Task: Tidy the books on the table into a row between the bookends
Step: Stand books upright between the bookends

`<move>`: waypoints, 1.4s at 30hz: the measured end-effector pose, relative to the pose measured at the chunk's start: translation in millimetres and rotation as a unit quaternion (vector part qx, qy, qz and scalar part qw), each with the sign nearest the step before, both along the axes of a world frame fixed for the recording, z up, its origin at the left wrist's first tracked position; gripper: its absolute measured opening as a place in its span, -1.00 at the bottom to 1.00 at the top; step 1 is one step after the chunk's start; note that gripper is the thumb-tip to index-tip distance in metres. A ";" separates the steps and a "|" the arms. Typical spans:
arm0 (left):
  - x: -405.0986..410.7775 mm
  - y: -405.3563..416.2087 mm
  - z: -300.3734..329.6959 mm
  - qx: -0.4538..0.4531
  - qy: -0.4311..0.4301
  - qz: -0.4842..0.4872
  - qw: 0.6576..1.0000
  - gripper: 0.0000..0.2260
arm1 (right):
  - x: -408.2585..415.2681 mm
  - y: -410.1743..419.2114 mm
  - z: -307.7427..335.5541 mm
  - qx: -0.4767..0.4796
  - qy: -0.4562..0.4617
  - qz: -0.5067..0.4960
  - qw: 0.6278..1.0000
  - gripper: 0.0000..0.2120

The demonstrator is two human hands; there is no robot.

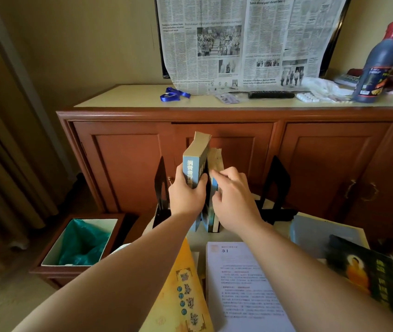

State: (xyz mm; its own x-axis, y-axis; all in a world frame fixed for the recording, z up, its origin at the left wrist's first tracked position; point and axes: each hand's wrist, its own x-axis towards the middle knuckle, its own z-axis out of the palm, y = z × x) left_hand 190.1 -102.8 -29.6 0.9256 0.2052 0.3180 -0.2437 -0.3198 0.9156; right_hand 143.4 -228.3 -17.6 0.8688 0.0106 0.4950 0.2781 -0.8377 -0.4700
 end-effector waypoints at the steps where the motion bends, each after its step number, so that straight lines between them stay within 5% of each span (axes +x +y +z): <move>1: 2.0 -2.5 -4.4 -0.005 -0.001 -0.006 1.000 -0.70 | 0.3 -1.6 -2.0 0.007 -0.001 0.003 1.000 -0.45; 5: 4.1 -3.2 -27.7 -0.031 0.015 -0.031 0.999 -0.80 | 1.1 0.4 -6.3 0.019 0.002 0.015 1.000 -0.43; 12: 7.3 4.3 -37.8 -0.052 0.129 -0.182 0.973 -0.31 | -0.3 5.0 -10.9 0.036 -0.016 -0.007 0.999 -0.42; 17: -1.1 8.0 -28.9 -0.054 0.156 -0.229 0.959 -0.30 | -1.2 4.5 -3.0 -0.026 -0.003 0.002 1.000 -0.18; 22: -3.9 13.0 -15.1 -0.095 0.207 -0.262 0.938 -0.35 | 3.2 3.3 5.8 -0.076 -0.005 -0.030 0.997 -0.29; 27: -14.2 31.2 0.4 -0.002 0.253 -0.243 0.936 -0.44 | -0.2 4.5 10.4 -0.082 0.005 -0.046 0.996 -0.34; 32: -43.6 79.2 -14.6 0.259 0.218 -0.095 0.936 -0.72 | -3.9 6.6 14.4 -0.074 0.033 -0.052 0.995 -0.29; 34: -59.1 104.5 -24.3 0.391 0.231 -0.054 0.890 -0.55 | -5.9 7.3 15.8 -0.071 0.042 -0.054 0.995 -0.28; 37: -78.9 128.3 -36.8 0.551 0.309 -0.087 0.771 -0.03 | -7.5 8.7 18.0 -0.069 0.057 -0.055 0.994 -0.26; 42: -80.5 140.1 -37.5 0.574 0.331 -0.105 0.742 0.09 | -9.9 11.3 20.0 -0.078 0.069 -0.063 0.993 -0.22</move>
